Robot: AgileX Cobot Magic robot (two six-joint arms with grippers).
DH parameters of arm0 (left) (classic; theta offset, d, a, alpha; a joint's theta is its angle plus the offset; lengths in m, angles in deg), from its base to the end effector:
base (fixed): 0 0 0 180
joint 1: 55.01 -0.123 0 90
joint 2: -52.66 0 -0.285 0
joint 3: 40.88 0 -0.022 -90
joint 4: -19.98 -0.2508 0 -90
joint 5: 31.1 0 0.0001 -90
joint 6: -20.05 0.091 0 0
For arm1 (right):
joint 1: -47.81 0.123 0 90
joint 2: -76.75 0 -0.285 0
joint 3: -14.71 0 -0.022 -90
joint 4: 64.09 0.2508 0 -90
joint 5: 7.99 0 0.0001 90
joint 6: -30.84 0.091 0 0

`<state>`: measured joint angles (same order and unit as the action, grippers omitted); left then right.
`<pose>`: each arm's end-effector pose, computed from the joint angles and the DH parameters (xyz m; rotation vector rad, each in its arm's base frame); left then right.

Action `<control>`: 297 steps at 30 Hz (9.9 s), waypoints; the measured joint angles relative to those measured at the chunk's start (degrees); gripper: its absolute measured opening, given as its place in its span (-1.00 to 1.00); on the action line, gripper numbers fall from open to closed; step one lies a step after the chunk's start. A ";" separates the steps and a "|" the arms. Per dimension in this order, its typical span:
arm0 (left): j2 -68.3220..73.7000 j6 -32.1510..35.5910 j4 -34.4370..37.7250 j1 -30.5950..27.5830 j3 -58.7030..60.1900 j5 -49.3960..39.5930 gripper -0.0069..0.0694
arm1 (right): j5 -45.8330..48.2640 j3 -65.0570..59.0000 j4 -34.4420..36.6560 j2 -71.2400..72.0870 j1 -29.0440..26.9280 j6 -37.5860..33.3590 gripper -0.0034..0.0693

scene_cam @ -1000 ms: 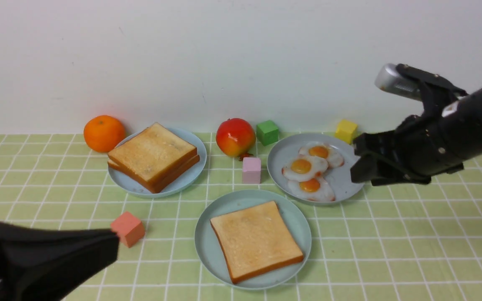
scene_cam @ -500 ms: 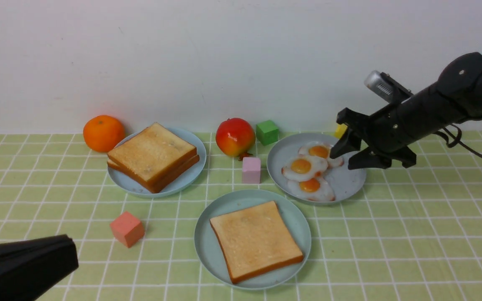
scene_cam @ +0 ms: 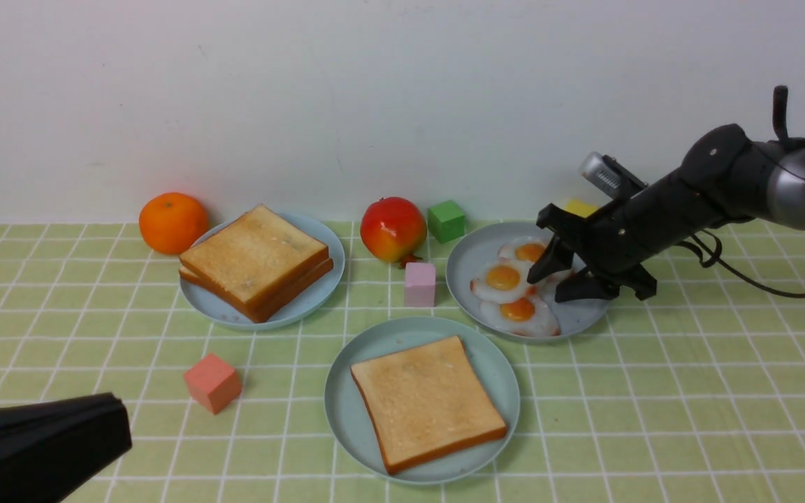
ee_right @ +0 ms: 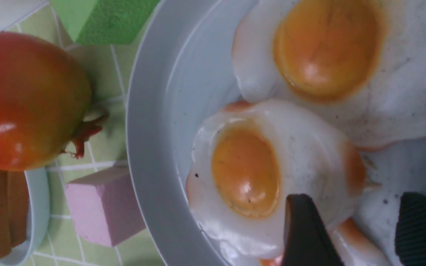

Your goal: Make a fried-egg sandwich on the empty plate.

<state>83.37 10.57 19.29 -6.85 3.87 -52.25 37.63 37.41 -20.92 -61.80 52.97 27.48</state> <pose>0.0554 -0.0613 0.3422 0.5828 1.6411 -0.7369 0.4794 0.0880 0.1517 0.4116 2.6821 0.8737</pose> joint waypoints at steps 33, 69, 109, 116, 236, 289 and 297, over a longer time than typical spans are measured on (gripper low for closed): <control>0.06 0.00 0.05 0.00 0.11 0.00 -0.85 | -0.92 0.90 13.25 -2.13 -2.21 -8.88 -0.70; 0.06 0.00 -0.01 0.00 0.11 -4.33 -0.84 | -16.25 -38.38 34.89 25.10 19.03 -32.16 -0.69; 30.52 -9.34 -5.25 -2.32 -5.53 -7.70 -0.85 | 9.49 -38.52 -17.36 58.90 8.73 -6.20 -0.83; 49.93 2.14 -1.16 -15.39 -22.50 -11.68 -0.85 | 16.15 -40.19 -23.00 74.57 8.73 -3.09 -0.90; 81.11 35.90 -0.17 -6.32 -35.99 -11.65 -0.64 | 21.85 -49.44 -27.95 103.46 8.73 -2.74 -0.73; -15.74 19.56 17.91 -6.32 21.94 14.37 -0.85 | 4.31 -63.12 -43.84 122.31 8.61 15.21 -0.91; -15.74 19.56 17.91 -6.32 22.97 8.88 -0.85 | -29.55 -82.61 -42.47 122.13 8.61 19.79 -0.89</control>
<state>67.63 30.13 37.20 -13.17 26.84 -43.37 8.08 -45.19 -63.38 60.33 61.58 47.27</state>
